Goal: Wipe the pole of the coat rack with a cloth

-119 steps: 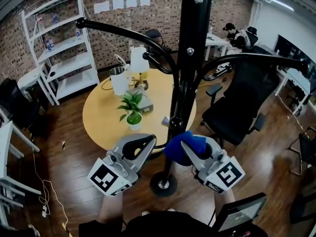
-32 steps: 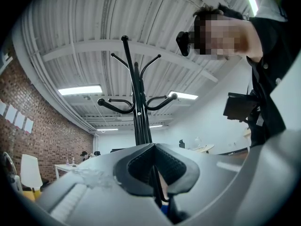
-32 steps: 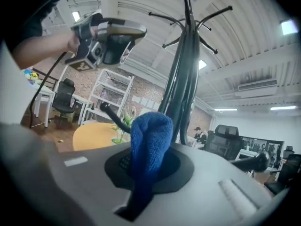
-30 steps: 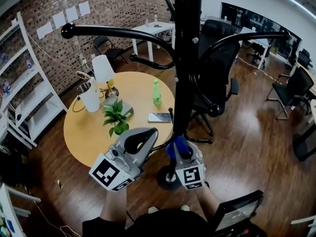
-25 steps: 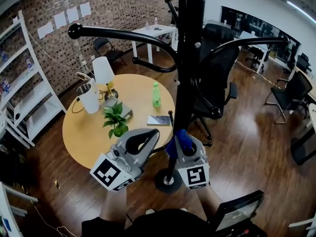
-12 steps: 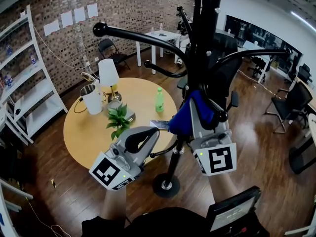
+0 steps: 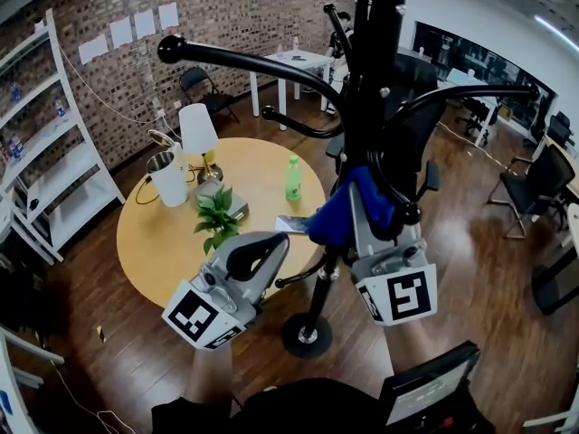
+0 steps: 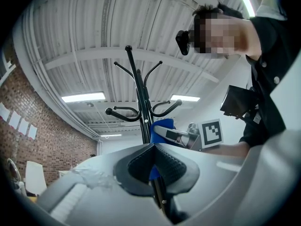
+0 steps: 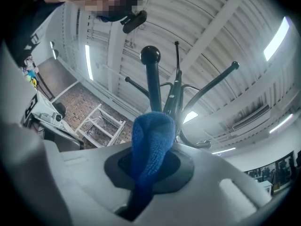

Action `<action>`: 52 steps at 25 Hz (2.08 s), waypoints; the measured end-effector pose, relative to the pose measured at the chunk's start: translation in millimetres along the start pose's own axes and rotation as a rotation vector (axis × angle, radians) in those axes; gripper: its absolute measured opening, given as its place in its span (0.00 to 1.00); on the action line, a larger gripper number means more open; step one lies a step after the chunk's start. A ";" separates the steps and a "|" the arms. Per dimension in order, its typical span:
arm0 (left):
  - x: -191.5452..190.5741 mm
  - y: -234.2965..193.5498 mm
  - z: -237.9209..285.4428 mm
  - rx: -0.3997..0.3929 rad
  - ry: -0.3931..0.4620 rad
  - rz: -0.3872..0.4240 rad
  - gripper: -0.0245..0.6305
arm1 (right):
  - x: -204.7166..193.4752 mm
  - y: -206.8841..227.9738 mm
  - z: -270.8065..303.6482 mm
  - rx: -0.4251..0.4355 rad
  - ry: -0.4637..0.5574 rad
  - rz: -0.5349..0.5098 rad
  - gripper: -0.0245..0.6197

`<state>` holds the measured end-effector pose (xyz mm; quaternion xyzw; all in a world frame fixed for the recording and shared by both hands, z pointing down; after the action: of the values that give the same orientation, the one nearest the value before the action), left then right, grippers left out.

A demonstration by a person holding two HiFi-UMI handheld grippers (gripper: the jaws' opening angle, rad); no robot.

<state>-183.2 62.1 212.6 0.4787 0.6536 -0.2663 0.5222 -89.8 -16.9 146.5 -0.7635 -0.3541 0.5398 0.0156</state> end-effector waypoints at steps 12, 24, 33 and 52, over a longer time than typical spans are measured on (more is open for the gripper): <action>-16.3 14.7 3.6 -0.022 -0.034 -0.024 0.03 | -71.6 -38.5 -34.6 -0.007 -0.067 0.110 0.07; -24.3 26.3 0.9 -0.027 -0.060 -0.039 0.03 | -220.1 -113.0 -98.3 0.105 -0.485 0.227 0.07; -25.2 35.6 -2.7 -0.044 -0.085 -0.029 0.03 | -253.5 -130.8 -112.6 0.129 -0.608 0.310 0.07; -7.1 20.3 -0.1 -0.051 -0.034 0.019 0.03 | -42.1 -18.3 -18.6 -0.035 -0.092 0.079 0.07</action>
<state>-164.9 67.9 222.3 0.4666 0.6466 -0.2528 0.5479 -90.8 -20.0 195.9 -0.7515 -0.3334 0.5682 -0.0352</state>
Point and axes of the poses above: the fingertips, and each gripper's own axes: z forward along the fingers, y to its right, x out of its top, the point moved 2 cm from there along -z, backward along the fingers, and after that the axes turned 9 degrees about x, right-handed, at the moved point
